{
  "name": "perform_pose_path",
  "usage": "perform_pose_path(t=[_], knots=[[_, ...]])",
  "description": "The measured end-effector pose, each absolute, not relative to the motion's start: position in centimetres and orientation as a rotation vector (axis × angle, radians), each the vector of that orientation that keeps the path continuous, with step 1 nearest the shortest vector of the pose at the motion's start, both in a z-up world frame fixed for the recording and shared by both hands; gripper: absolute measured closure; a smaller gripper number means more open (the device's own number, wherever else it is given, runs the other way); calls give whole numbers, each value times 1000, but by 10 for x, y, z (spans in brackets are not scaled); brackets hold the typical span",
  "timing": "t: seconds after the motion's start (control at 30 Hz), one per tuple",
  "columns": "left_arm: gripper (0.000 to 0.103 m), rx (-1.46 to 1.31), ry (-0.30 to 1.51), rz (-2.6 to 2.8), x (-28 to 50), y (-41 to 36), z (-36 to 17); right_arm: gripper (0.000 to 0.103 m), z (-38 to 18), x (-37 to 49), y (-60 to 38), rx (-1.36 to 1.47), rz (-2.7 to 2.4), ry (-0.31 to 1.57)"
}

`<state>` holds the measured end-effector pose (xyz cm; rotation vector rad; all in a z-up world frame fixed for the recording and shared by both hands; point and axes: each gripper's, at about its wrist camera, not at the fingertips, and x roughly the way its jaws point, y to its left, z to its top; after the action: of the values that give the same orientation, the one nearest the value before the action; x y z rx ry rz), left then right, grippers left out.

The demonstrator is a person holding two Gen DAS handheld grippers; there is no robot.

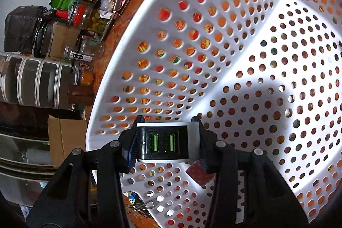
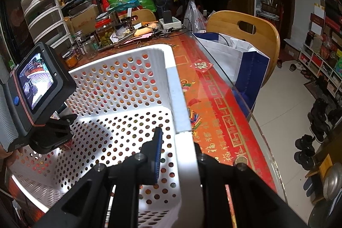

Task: Organize rigid objects
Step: 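Lower the white charger into the basket and release it, then grasp the black power adapter with cable using the left gripper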

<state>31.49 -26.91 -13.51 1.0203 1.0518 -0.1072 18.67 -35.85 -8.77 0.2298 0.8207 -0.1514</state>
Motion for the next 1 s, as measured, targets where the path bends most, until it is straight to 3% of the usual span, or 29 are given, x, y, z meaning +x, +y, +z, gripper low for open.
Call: perform_pose_path(t=[0.13, 0.33, 0.4, 0.5, 0.63, 0.8, 1.0], knots=[[40, 1004, 1064, -163, 311, -270, -136, 89, -87, 187, -358, 229, -153, 823], [34, 941, 856, -118, 285, -251, -84, 89, -87, 189, -357, 229, -155, 830], [15, 823, 778, -131, 269, -226, -42, 89, -87, 188, -357, 231, -154, 830], [0, 635, 676, -95, 242, -165, 12, 89, -87, 187, -357, 231, -158, 824], [0, 447, 679, -5, 218, -74, 32, 89, -87, 188, -357, 228, -160, 823], [0, 131, 818, -62, 194, 12, -18, 89, -87, 189, -357, 234, -153, 827], [2, 95, 899, -104, 175, 24, -88, 89, -87, 190, -356, 227, -167, 831]])
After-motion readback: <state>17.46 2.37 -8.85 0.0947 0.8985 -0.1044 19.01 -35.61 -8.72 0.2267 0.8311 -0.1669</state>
